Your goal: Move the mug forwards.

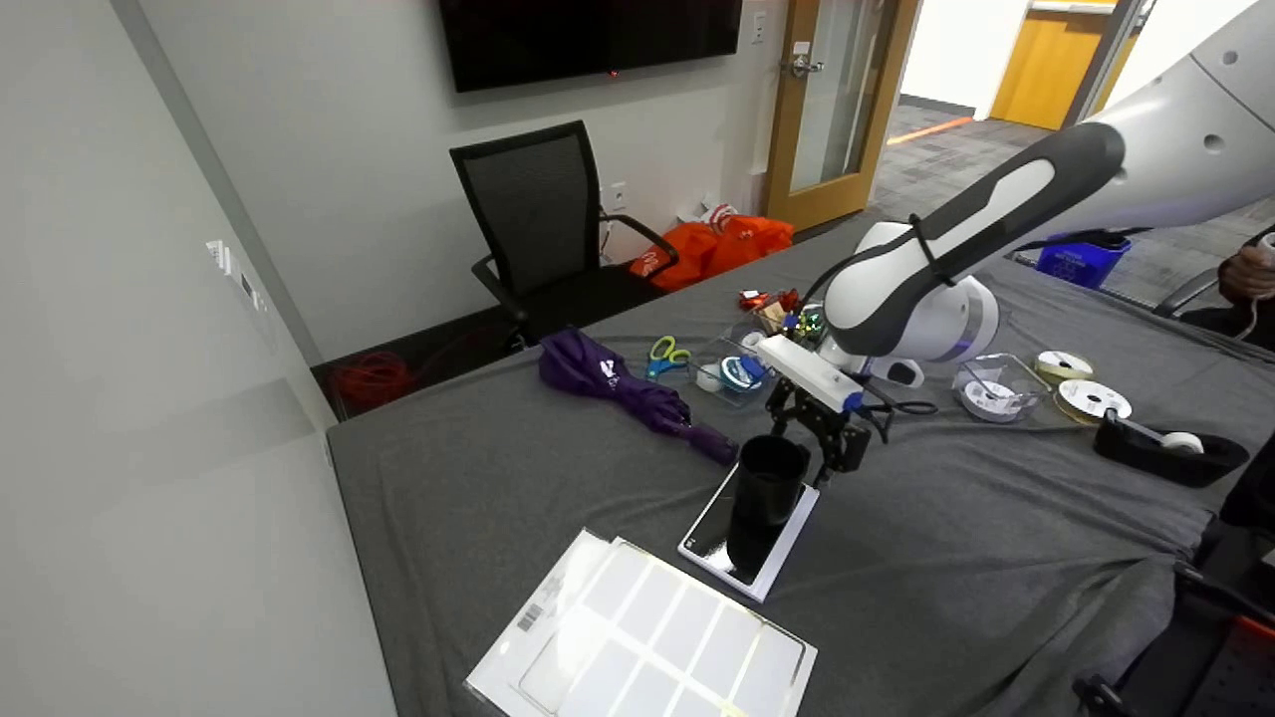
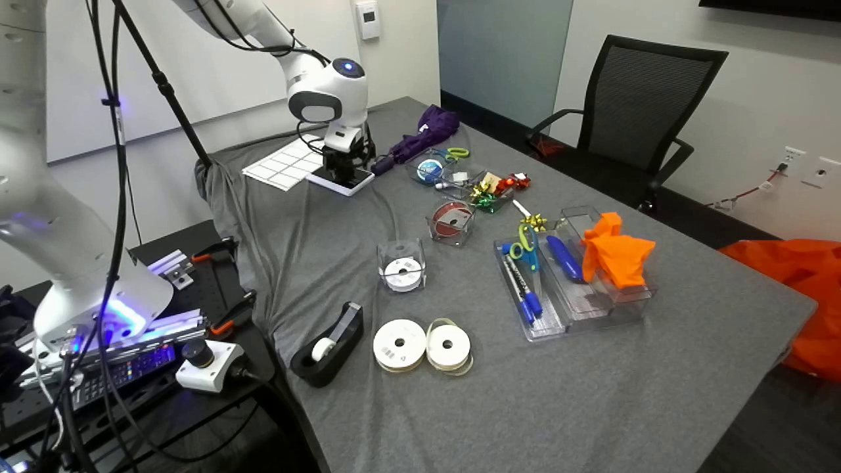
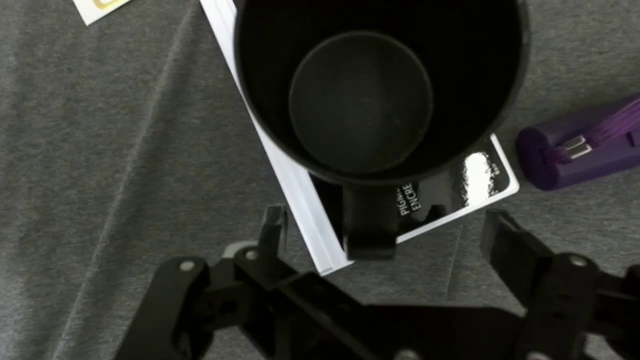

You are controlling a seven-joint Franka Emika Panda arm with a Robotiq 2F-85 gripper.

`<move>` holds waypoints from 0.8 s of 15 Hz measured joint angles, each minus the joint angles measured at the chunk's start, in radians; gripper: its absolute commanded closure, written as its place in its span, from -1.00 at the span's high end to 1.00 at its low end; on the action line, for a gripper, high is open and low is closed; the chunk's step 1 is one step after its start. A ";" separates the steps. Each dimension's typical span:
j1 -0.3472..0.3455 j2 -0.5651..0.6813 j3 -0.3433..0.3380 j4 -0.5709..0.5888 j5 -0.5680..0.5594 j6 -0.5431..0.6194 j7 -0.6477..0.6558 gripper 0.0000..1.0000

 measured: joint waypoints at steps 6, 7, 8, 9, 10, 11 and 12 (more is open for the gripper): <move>0.011 0.027 0.017 0.002 0.008 0.012 -0.013 -0.38; 0.011 0.028 0.017 0.003 0.010 0.012 -0.016 -0.51; 0.011 0.028 0.017 0.003 0.011 0.012 -0.019 -0.66; 0.011 0.028 0.017 0.003 0.011 0.012 -0.021 -0.79; 0.011 0.028 0.017 0.003 0.011 0.012 -0.023 -0.91; 0.011 0.028 0.017 0.003 0.011 0.012 -0.024 -0.98; 0.011 0.027 0.017 0.003 0.011 0.013 -0.025 -0.96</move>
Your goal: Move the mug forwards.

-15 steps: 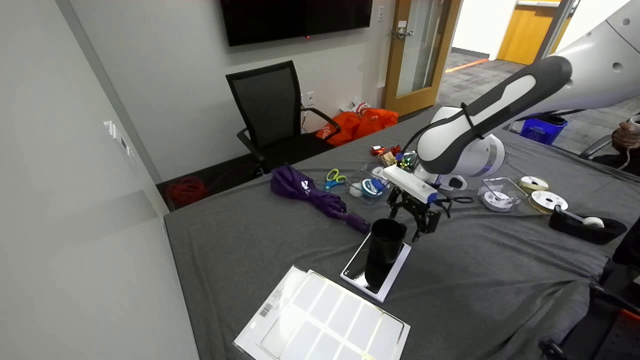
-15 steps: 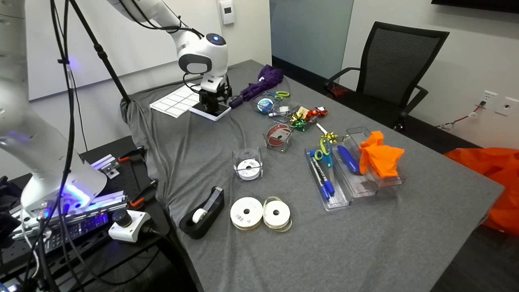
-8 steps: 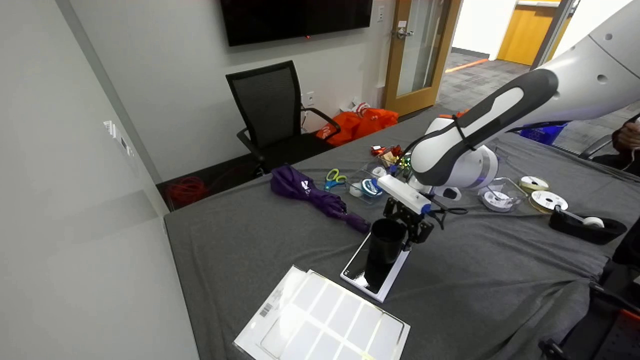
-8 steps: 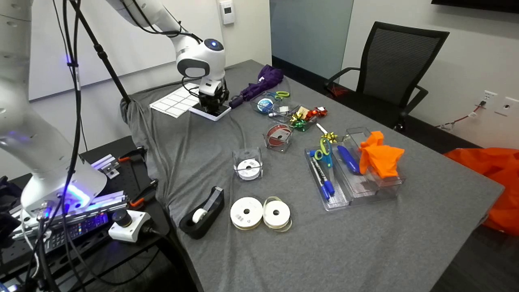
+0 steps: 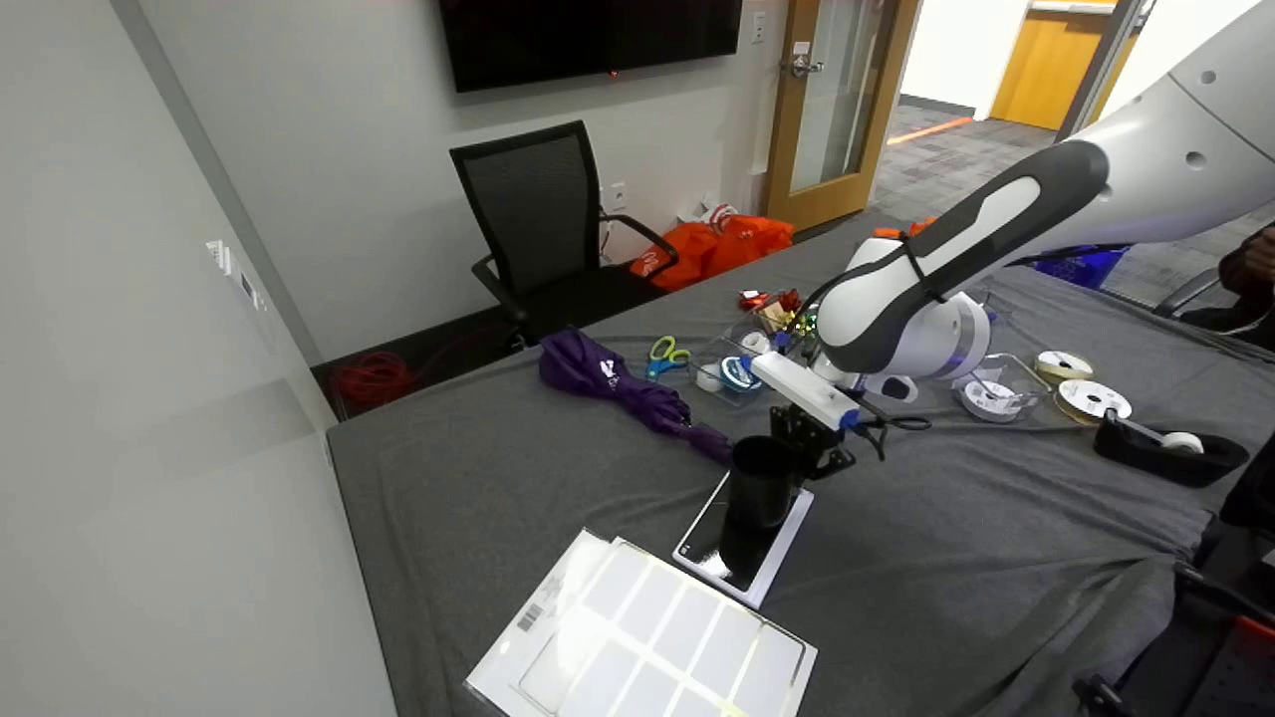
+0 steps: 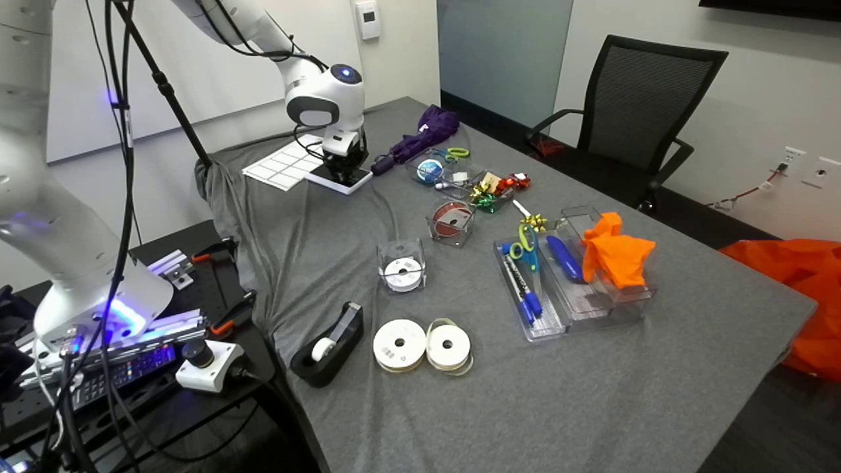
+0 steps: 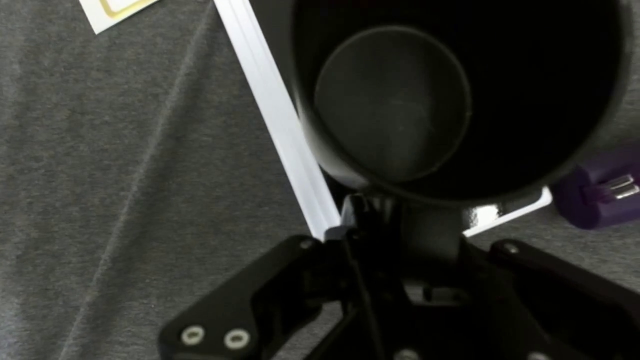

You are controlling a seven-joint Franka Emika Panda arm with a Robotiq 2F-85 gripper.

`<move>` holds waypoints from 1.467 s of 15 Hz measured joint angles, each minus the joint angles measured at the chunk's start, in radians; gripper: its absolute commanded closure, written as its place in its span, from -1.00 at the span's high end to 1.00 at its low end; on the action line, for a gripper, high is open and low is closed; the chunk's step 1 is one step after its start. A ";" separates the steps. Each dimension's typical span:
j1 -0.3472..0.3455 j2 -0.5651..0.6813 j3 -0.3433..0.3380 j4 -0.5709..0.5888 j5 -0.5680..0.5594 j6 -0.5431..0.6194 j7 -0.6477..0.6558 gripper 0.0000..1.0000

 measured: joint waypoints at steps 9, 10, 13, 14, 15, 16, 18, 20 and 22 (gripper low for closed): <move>0.002 -0.083 -0.015 -0.107 -0.088 -0.013 -0.089 -0.91; 0.002 -0.111 -0.023 -0.135 -0.120 -0.024 -0.115 -0.91; 0.002 -0.198 -0.054 -0.217 -0.217 -0.065 -0.207 -0.91; 0.002 -0.226 -0.067 -0.241 -0.251 -0.078 -0.239 -0.91; 0.002 -0.253 -0.082 -0.261 -0.288 -0.096 -0.274 -0.91; 0.001 -0.277 -0.098 -0.278 -0.327 -0.115 -0.308 -0.91; -0.004 -0.315 -0.133 -0.298 -0.409 -0.166 -0.378 -0.91; -0.014 -0.343 -0.169 -0.302 -0.490 -0.227 -0.456 -0.91; -0.027 -0.367 -0.203 -0.302 -0.577 -0.275 -0.536 -0.91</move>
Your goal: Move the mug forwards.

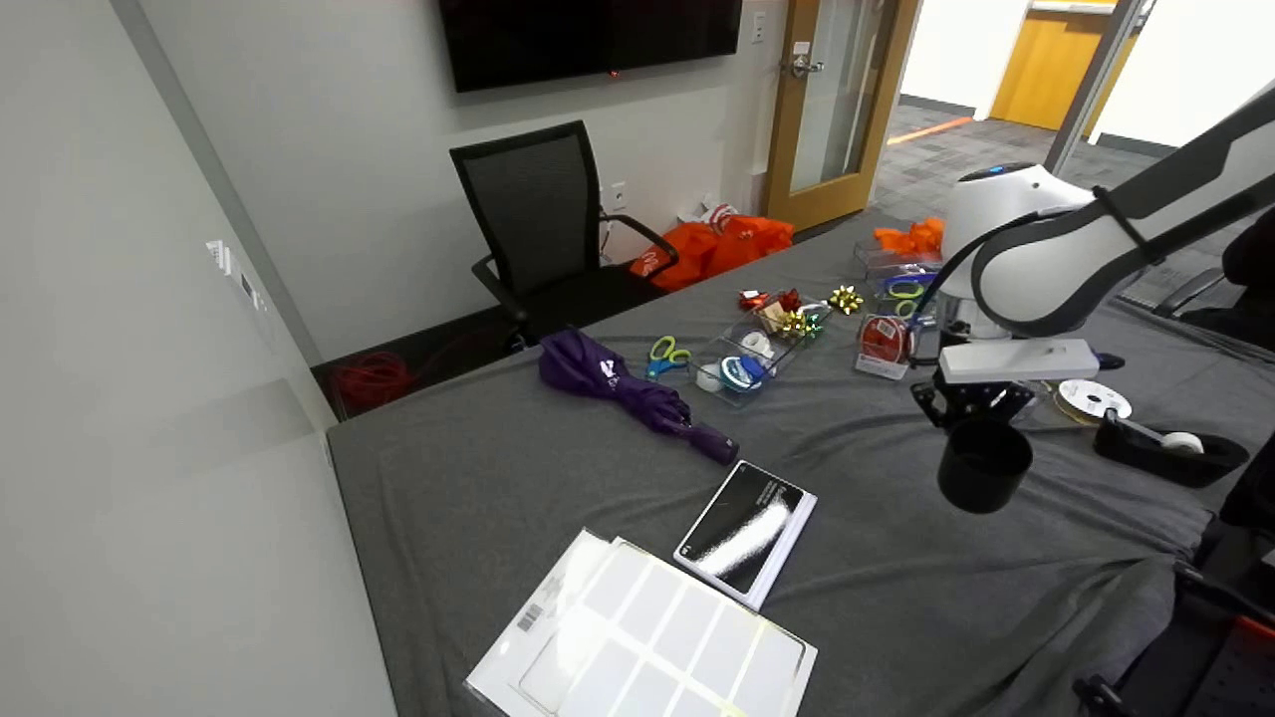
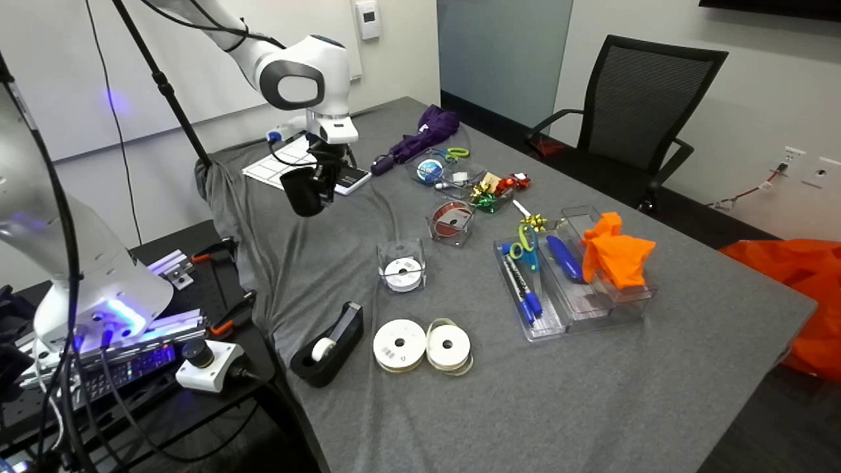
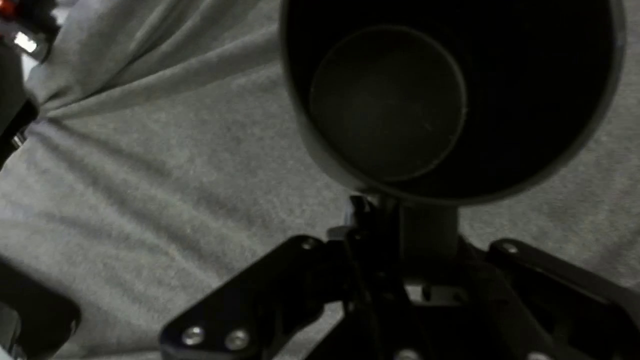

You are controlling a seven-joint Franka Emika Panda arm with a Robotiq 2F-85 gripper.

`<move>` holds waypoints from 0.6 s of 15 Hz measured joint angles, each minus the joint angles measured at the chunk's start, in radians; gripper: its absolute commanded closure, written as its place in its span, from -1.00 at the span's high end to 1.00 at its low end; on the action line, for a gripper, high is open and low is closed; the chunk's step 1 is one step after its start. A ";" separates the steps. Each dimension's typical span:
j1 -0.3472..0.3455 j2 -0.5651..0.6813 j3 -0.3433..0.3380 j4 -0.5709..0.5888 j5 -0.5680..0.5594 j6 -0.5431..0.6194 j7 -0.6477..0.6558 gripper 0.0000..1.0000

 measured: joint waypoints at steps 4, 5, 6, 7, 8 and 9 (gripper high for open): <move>-0.020 -0.023 -0.050 0.008 -0.193 -0.046 -0.120 -0.63; -0.022 -0.025 -0.059 0.011 -0.228 -0.050 -0.131 -0.63; -0.022 -0.025 -0.064 0.013 -0.242 -0.052 -0.138 -0.63; -0.022 -0.025 -0.064 0.014 -0.246 -0.053 -0.141 -0.63; -0.021 -0.025 -0.064 0.014 -0.246 -0.053 -0.143 -0.63; -0.021 -0.025 -0.064 0.014 -0.246 -0.053 -0.143 -0.63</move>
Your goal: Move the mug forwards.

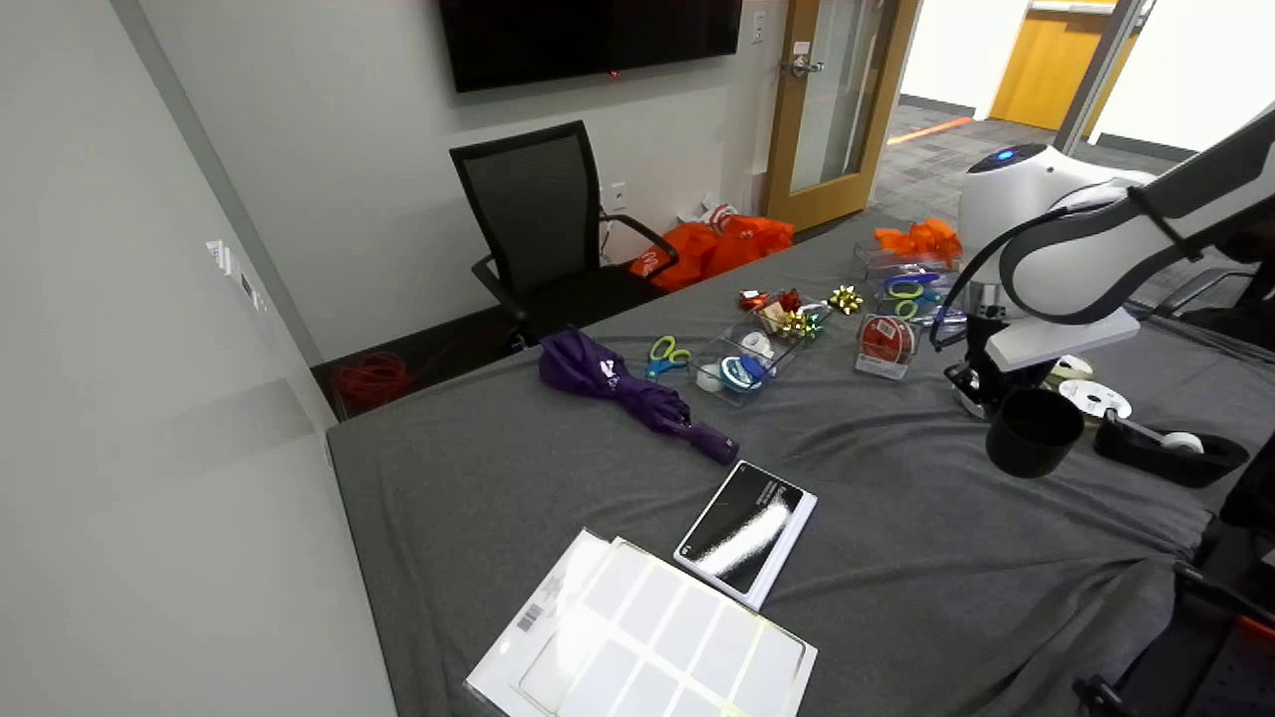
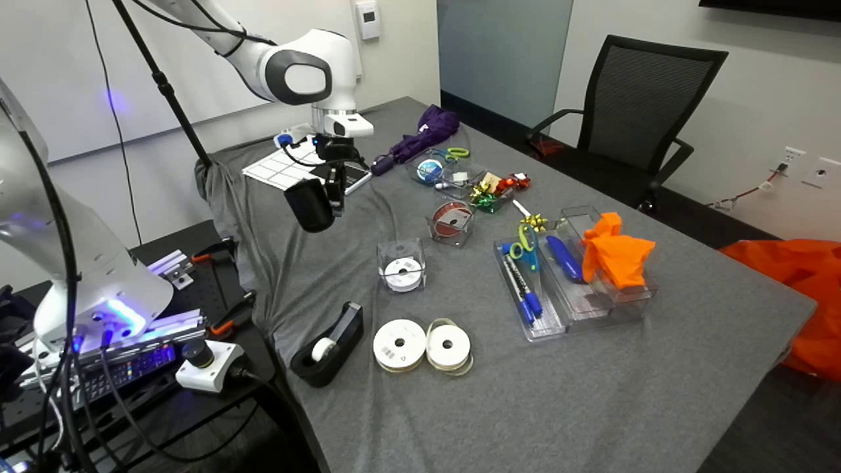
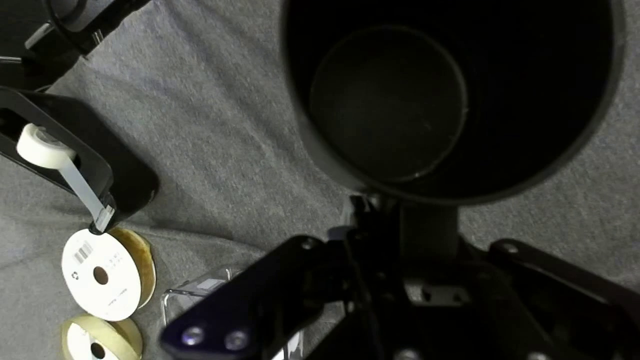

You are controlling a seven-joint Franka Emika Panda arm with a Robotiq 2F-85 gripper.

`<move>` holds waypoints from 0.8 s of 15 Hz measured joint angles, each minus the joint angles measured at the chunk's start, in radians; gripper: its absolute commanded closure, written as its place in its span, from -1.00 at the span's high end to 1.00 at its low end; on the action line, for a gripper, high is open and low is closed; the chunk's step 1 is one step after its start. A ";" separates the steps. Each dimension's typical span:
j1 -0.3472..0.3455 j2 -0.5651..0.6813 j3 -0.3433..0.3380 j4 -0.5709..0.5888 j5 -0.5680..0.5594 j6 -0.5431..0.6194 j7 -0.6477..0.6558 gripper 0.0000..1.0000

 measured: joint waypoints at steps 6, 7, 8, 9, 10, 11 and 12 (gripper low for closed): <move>-0.009 0.007 0.000 0.000 0.008 0.009 -0.064 -0.91; -0.019 0.010 0.000 0.000 0.014 0.013 -0.106 -0.91; -0.031 0.014 -0.001 0.000 0.022 0.020 -0.152 -0.91; -0.046 0.020 -0.002 0.001 0.030 0.031 -0.204 -0.91; -0.062 0.025 -0.004 0.002 0.040 0.042 -0.255 -0.91; -0.079 0.028 -0.005 0.003 0.051 0.049 -0.309 -0.91; -0.096 0.032 -0.007 0.003 0.062 0.056 -0.363 -0.91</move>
